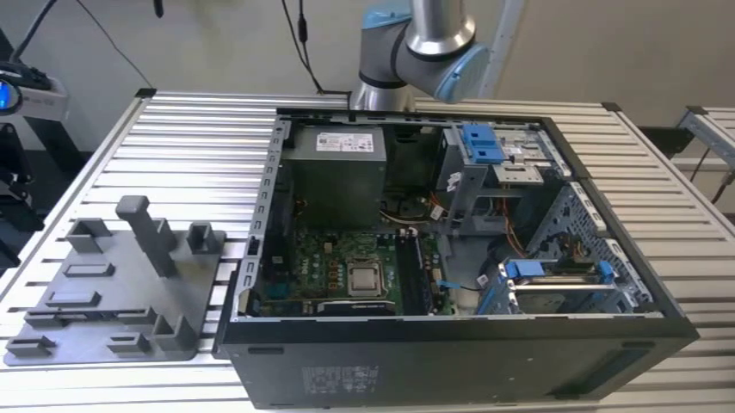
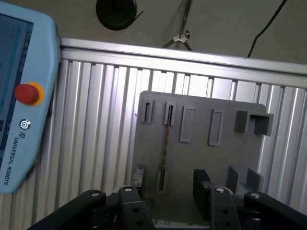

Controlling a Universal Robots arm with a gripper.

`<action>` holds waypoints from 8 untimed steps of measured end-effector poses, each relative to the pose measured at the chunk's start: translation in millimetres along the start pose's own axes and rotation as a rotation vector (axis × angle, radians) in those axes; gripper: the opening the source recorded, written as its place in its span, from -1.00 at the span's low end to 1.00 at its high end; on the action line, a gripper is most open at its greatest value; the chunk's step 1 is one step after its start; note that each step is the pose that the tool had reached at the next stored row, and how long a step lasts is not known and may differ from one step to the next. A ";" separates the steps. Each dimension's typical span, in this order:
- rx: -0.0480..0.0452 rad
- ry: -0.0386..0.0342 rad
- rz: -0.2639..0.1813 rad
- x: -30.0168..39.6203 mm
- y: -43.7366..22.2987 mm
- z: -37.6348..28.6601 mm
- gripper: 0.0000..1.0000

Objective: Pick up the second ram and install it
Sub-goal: 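Pick up the second ram and move it above second insertion slot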

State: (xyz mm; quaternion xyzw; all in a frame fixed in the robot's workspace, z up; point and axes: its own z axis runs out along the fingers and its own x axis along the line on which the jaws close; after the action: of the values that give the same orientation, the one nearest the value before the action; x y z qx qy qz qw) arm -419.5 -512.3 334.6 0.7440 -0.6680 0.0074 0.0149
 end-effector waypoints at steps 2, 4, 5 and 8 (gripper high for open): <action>0.0000 0.0000 0.000 -0.1 0.0 1.4 0.07; 0.0000 0.0000 0.000 -0.1 0.0 2.9 0.07; 0.0000 0.0000 0.000 -0.2 0.0 3.9 0.07; 0.0000 0.0000 0.001 -0.3 0.0 6.9 0.07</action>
State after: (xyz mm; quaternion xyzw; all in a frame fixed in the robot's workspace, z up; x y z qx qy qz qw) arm -419.5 -512.2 327.6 0.7438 -0.6682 0.0074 0.0149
